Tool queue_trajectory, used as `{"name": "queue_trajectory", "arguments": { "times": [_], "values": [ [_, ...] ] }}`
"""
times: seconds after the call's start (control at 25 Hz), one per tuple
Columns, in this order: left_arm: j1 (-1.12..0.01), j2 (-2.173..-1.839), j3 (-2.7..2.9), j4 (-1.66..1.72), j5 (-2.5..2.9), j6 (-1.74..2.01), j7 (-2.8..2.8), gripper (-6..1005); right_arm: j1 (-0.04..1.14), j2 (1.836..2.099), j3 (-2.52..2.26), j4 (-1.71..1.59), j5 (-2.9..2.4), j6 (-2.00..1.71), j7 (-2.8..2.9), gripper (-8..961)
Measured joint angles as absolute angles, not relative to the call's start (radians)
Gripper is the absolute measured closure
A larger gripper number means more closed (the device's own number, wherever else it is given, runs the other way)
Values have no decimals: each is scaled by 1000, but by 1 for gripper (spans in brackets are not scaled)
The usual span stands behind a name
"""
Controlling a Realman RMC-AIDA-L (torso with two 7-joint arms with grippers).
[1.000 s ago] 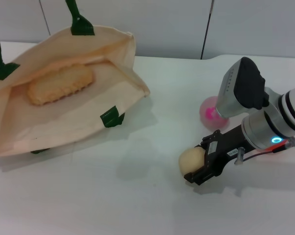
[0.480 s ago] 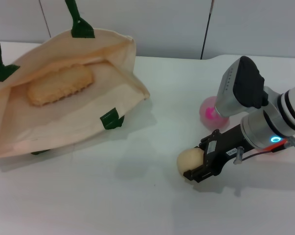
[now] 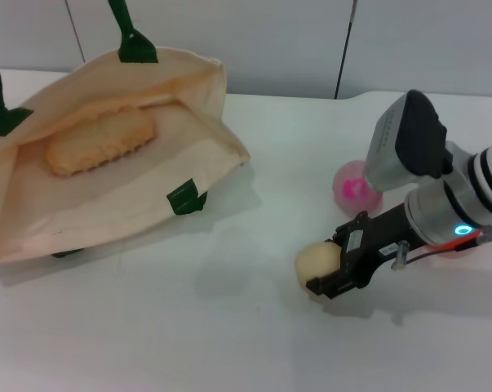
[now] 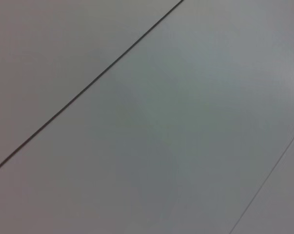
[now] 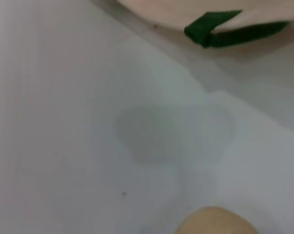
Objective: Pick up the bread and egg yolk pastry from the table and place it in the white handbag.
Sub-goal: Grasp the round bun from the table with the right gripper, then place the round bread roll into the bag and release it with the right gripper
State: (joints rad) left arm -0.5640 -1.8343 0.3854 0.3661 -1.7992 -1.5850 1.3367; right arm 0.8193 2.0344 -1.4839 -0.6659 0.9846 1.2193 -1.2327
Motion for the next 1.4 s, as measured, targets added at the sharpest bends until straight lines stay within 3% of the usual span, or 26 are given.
{"name": "queue_trajectory", "arguments": {
  "times": [0.56,1.2,1.4],
  "values": [
    [-575,-1831,390,363,-1799,-1597,1316,910,746,2031,-1351,-907,1108,1446,-1332,260],
    [-650,-1857,394,362,-1798,-1657,1298,910,966,2037,-1720,-839,1412,1186,-1386,266],
    [-662,-1868,395,357,-1787,-1660,1296,910,988,2037,-1748,-813,1448,1079,-1386,266]
  ]
}}
